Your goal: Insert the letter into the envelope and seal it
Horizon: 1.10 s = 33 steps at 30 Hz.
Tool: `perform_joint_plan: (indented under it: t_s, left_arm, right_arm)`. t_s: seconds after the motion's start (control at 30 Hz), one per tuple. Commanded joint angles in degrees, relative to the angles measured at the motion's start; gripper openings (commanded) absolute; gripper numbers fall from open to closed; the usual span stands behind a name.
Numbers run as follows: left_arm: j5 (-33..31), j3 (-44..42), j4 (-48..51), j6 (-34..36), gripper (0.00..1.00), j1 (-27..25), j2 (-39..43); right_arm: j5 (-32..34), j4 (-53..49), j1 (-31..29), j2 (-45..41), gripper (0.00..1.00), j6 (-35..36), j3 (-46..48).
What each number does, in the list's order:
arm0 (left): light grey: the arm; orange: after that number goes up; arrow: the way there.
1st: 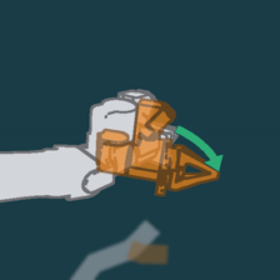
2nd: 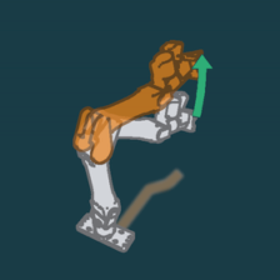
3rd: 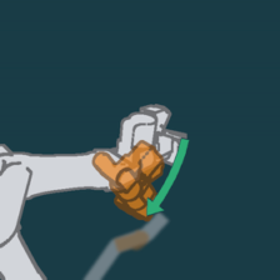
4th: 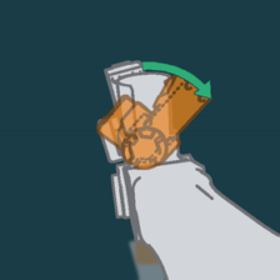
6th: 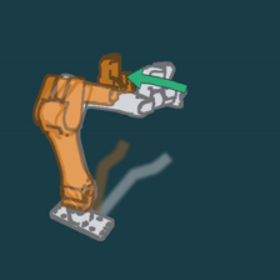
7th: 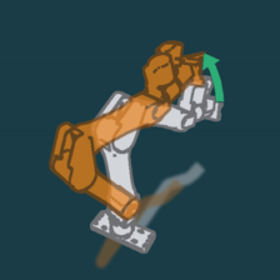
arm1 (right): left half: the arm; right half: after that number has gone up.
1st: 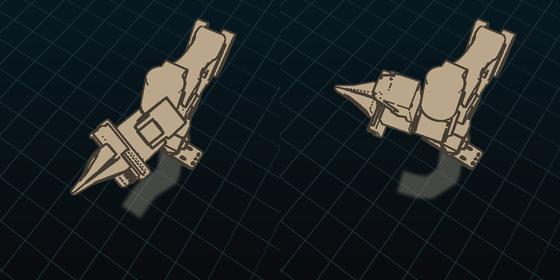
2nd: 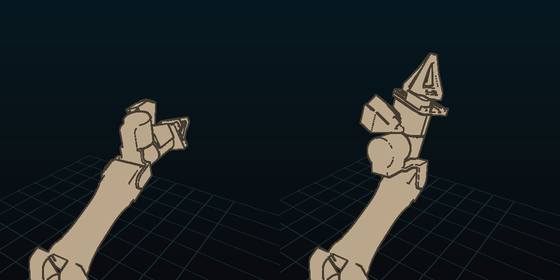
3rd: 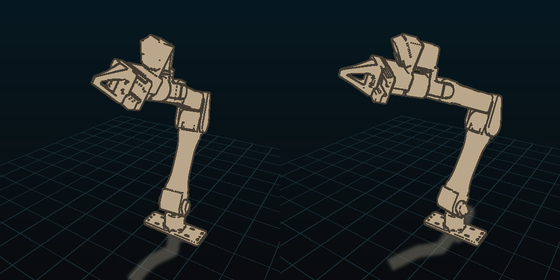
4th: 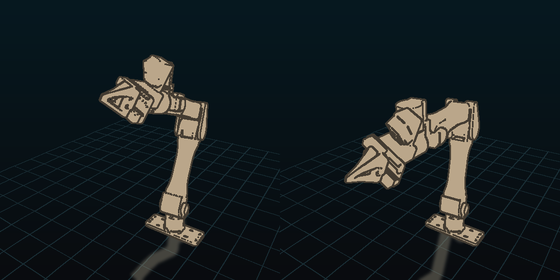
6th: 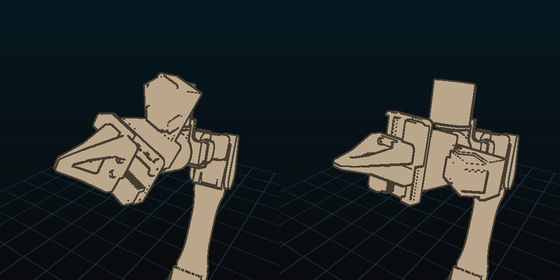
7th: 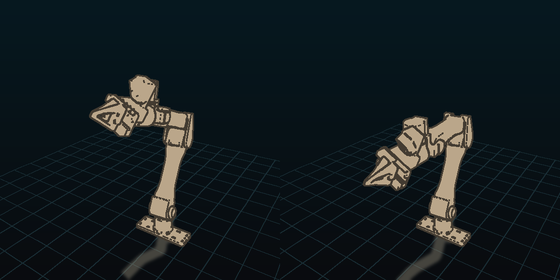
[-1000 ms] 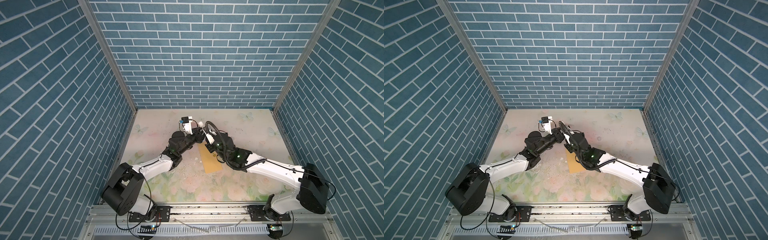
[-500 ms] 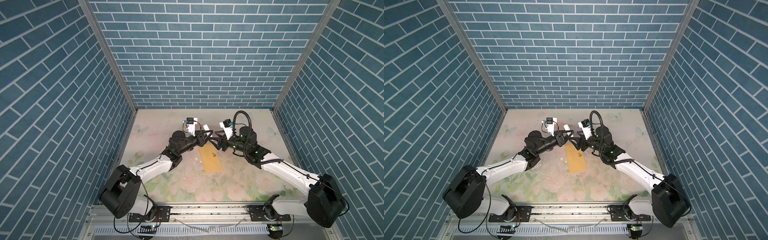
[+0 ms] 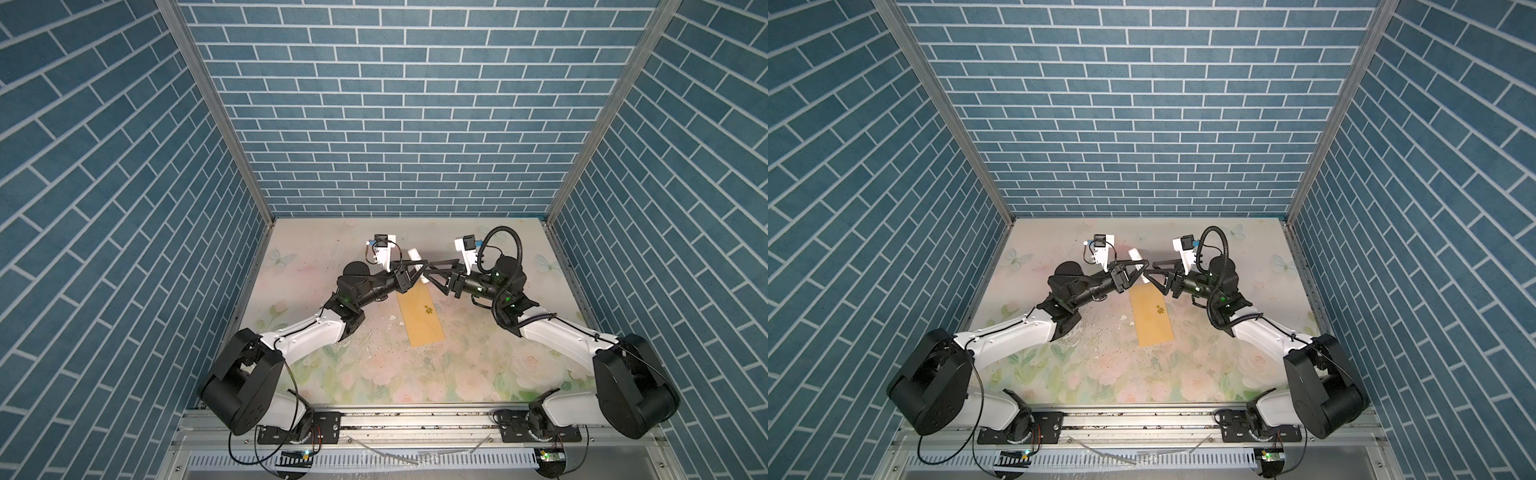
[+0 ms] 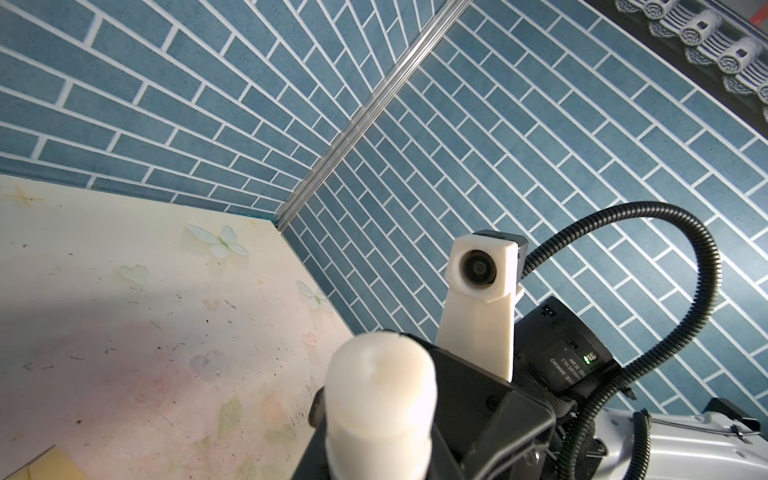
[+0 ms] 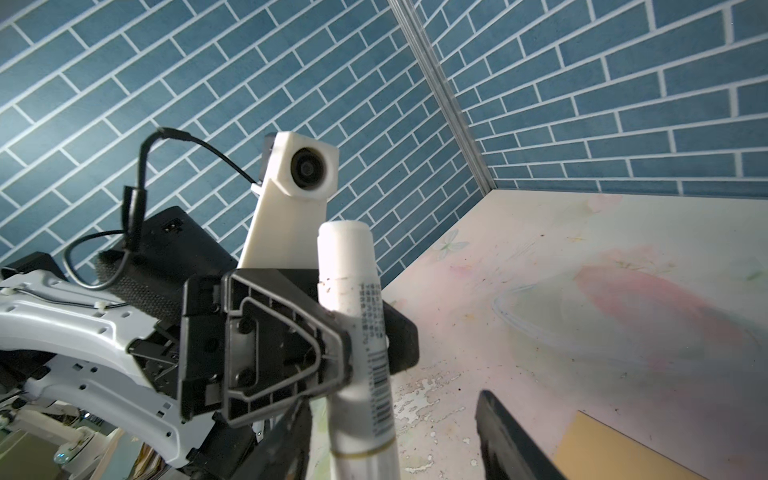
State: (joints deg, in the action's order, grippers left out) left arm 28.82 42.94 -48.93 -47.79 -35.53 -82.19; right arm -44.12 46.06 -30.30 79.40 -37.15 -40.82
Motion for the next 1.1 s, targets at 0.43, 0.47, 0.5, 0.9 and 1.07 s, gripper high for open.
perform_joint_plan:
  t_s: [0.43,0.47,0.5,0.9,1.07]
  left_arm:
    - [0.9,1.7,-2.7,-0.2,0.0,0.0,-0.1]
    - [0.9,1.7,-2.5,0.0,0.0,0.1,-0.2]
    - [0.8,1.8,-2.5,0.1,0.0,0.0,-0.2]
    - [0.2,1.5,-2.4,0.4,0.0,0.0,-0.3]
    - [0.2,1.7,-2.4,0.4,0.0,0.0,-0.5]
  right_arm:
    - [-7.7,12.1,0.2,5.0,0.39,-9.7,0.4]
    - [-7.8,12.1,0.2,4.9,0.38,-9.7,0.5]
    - [-7.9,11.8,0.3,4.8,0.38,-9.6,0.5]
    - [-8.4,10.9,0.1,5.5,0.39,-9.7,1.1]
    - [-8.4,10.8,0.2,5.9,0.33,-9.9,0.8]
